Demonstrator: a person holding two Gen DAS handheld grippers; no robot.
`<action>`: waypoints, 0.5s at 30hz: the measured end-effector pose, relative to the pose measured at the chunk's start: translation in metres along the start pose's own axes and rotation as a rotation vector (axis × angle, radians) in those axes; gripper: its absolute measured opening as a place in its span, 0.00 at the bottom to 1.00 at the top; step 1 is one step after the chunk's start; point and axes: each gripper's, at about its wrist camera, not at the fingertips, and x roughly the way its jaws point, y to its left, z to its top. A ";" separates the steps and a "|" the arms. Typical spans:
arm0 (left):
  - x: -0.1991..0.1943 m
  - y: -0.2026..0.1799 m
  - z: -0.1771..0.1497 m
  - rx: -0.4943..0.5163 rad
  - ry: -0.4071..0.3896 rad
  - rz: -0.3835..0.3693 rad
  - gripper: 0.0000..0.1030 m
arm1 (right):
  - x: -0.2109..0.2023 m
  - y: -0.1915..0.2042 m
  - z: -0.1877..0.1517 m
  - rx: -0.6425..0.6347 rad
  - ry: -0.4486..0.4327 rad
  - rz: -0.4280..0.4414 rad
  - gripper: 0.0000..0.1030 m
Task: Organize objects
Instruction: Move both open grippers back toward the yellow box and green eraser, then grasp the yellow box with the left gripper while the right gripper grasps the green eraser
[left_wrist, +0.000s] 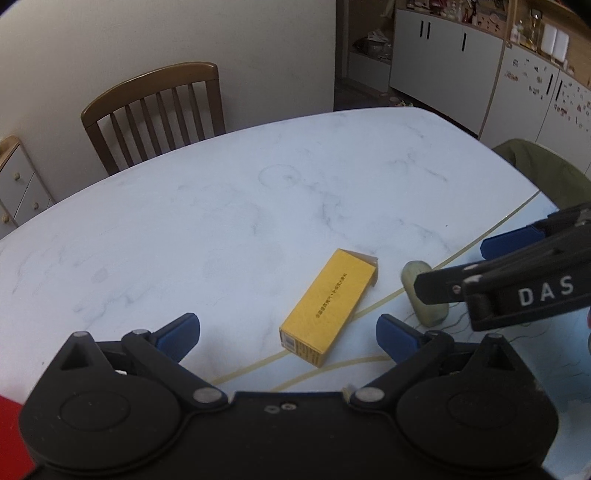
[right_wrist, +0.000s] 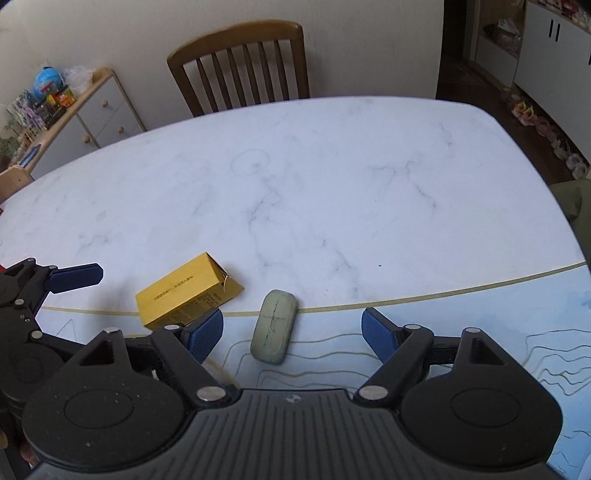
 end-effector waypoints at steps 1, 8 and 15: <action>0.003 -0.001 0.000 0.007 0.002 -0.002 0.97 | 0.002 0.001 0.001 0.001 0.008 -0.004 0.78; 0.014 -0.003 0.001 0.025 -0.008 -0.007 0.92 | 0.014 0.007 0.003 -0.001 0.042 -0.023 0.62; 0.018 -0.008 0.001 0.066 -0.034 -0.020 0.77 | 0.018 0.015 0.006 -0.023 0.063 -0.020 0.44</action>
